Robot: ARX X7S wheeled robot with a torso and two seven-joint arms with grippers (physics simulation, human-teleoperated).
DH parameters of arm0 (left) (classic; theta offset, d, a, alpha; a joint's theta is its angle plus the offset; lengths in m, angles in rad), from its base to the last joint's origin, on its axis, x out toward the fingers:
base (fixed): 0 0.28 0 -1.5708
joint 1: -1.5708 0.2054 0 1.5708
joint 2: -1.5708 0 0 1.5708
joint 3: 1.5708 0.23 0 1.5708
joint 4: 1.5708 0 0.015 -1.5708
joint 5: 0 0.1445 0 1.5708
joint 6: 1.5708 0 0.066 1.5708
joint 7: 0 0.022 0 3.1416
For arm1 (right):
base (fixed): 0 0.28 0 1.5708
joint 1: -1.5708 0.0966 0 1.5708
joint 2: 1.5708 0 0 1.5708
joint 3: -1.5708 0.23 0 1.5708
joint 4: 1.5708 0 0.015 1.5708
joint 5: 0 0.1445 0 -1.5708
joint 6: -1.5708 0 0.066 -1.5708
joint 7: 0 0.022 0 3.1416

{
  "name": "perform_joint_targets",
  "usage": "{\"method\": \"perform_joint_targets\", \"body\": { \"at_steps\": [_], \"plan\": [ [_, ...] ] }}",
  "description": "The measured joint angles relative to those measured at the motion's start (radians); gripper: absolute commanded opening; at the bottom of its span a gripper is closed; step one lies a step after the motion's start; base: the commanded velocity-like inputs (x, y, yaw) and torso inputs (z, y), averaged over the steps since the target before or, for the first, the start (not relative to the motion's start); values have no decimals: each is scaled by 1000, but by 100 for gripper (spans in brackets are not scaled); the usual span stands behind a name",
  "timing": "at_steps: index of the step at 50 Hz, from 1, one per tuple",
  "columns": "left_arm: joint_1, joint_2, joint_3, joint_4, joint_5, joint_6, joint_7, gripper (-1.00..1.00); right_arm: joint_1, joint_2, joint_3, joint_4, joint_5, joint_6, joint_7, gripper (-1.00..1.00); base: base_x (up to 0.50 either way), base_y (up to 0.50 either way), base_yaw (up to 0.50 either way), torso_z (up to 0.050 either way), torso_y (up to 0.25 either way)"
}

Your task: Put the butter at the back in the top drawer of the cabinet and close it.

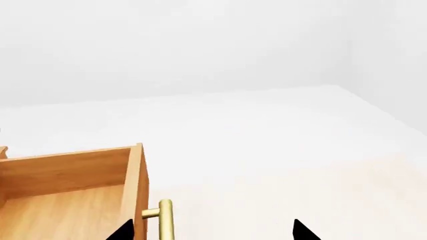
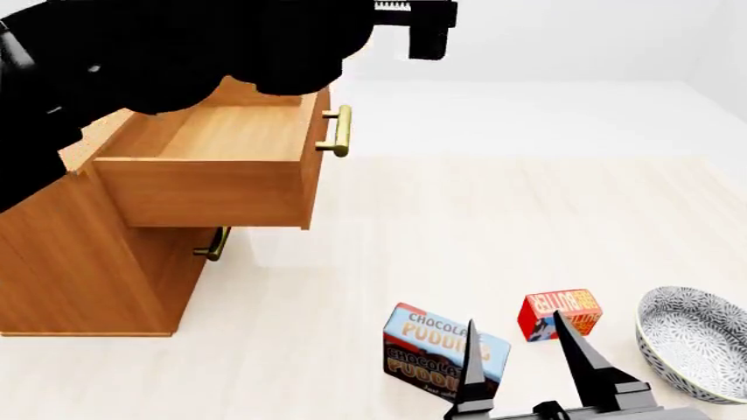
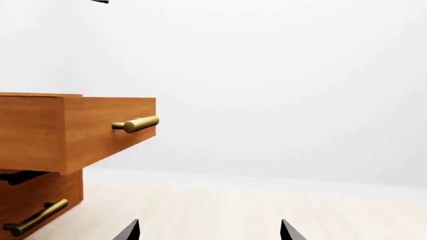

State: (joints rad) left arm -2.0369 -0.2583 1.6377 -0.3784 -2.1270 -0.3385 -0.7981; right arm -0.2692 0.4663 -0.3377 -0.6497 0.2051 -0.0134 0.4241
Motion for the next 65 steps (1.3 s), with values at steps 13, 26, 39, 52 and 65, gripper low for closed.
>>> {"method": "perform_joint_targets", "body": {
  "at_steps": [13,26,39,52,65],
  "plan": [
    [-79,-54,-37,175,193,157,-134,100,-1,7,-1,-14,0,7,5,100,0,0,0,0,0],
    [-44,-268,-8,520,381,256,-351,100,-4,27,32,-49,25,25,22,100,0,0,0,0,0],
    [76,-581,64,905,637,314,-548,100,-1,50,74,-103,47,67,53,100,0,0,0,0,0],
    [207,-828,155,1175,916,329,-609,100,30,97,168,-130,185,152,75,100,0,0,0,0,0],
    [319,-938,216,1294,1121,345,-662,100,127,135,299,-75,497,276,123,100,0,0,0,0,0]
  ]
}}
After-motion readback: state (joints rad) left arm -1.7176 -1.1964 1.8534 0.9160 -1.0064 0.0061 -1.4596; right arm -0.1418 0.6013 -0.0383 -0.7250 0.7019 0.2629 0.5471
